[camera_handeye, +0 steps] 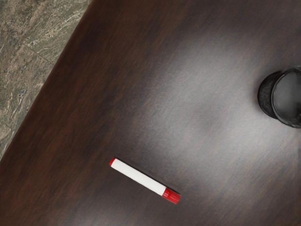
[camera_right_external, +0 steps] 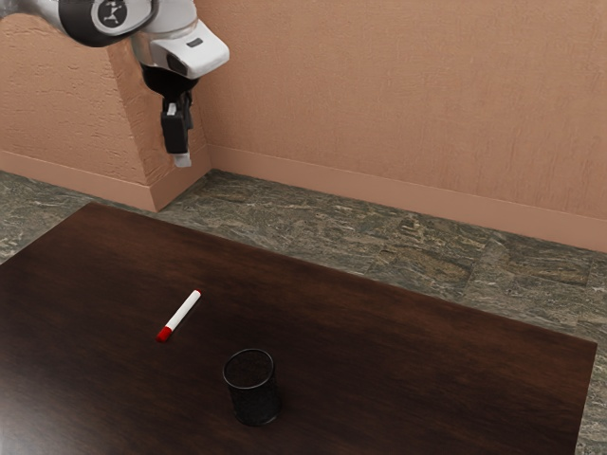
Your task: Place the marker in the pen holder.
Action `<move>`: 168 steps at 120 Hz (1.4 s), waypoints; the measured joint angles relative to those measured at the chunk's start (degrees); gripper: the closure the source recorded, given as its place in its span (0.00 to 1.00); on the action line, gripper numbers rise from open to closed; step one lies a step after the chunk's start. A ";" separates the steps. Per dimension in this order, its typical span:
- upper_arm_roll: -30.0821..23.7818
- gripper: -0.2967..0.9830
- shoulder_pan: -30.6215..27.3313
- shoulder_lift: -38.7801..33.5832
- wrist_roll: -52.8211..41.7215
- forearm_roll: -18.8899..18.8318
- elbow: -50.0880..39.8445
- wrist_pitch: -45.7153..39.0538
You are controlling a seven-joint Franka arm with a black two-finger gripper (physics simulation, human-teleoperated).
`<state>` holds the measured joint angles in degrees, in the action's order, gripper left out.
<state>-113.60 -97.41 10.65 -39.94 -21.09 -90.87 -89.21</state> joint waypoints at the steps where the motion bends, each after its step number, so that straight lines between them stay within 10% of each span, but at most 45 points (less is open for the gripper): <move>1: -0.03 0.23 0.56 -0.08 0.04 0.00 0.03 -0.02; 46: 2.77 0.23 4.60 -8.55 3.71 5.78 -4.23 -0.73; 108: 2.72 0.23 -24.65 -25.13 3.17 22.40 -24.87 -13.44; 132: -8.16 0.23 -37.48 -33.97 -2.24 35.05 -24.70 -19.39; 168: -9.53 0.32 -41.46 -40.37 -7.95 52.52 -24.24 -28.48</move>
<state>-123.13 -138.87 -29.72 -47.89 31.43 -115.10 -117.70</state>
